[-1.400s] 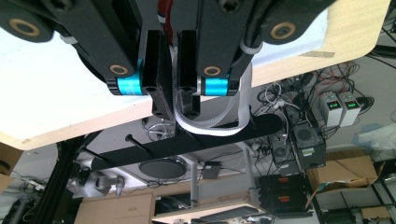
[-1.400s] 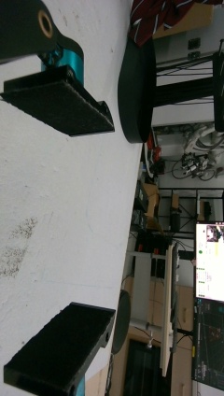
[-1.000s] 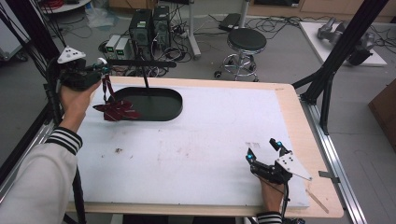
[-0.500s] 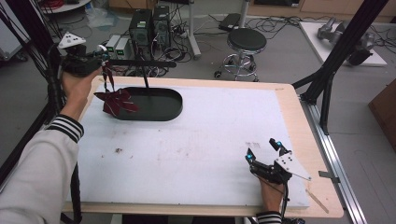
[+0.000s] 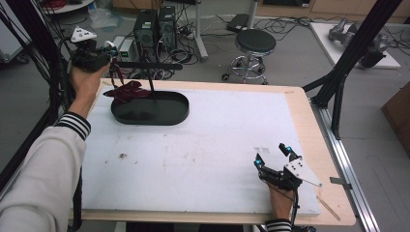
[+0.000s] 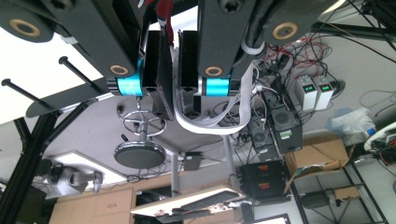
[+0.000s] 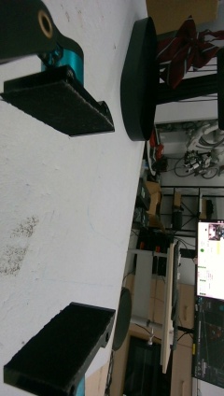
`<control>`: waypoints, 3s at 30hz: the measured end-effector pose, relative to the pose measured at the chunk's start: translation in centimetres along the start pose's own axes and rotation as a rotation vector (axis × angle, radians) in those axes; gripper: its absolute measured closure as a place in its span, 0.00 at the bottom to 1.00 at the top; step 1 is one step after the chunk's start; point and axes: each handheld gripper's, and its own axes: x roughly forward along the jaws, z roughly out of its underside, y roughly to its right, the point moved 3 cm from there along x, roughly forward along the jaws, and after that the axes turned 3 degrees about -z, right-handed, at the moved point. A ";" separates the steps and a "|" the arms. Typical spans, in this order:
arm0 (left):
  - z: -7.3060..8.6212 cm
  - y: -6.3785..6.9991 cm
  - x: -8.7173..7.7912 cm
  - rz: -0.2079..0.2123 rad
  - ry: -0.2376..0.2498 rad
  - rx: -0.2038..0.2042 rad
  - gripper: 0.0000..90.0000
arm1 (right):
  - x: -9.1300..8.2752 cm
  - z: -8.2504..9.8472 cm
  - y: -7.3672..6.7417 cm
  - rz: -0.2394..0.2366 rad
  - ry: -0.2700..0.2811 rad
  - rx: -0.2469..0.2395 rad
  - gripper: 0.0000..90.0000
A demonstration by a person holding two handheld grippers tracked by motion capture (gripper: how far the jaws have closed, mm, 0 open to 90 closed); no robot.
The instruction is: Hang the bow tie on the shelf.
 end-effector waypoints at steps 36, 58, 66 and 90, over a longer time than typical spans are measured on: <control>2.5 0.3 2.1 0.017 -0.155 -0.051 0.62 | 0.0 0.0 0.0 -0.002 -0.001 -0.002 0.10; 6.5 1.8 -5.2 0.285 0.190 -0.030 0.11 | 0.0 0.0 0.0 -0.009 0.001 0.001 0.10; 13.9 3.7 -11.8 0.375 0.280 0.010 0.11 | 0.0 0.0 0.0 -0.003 0.000 -0.006 0.10; 24.2 6.1 -14.0 0.366 0.293 -0.112 0.11 | 0.0 0.0 0.0 -0.001 0.003 -0.014 0.10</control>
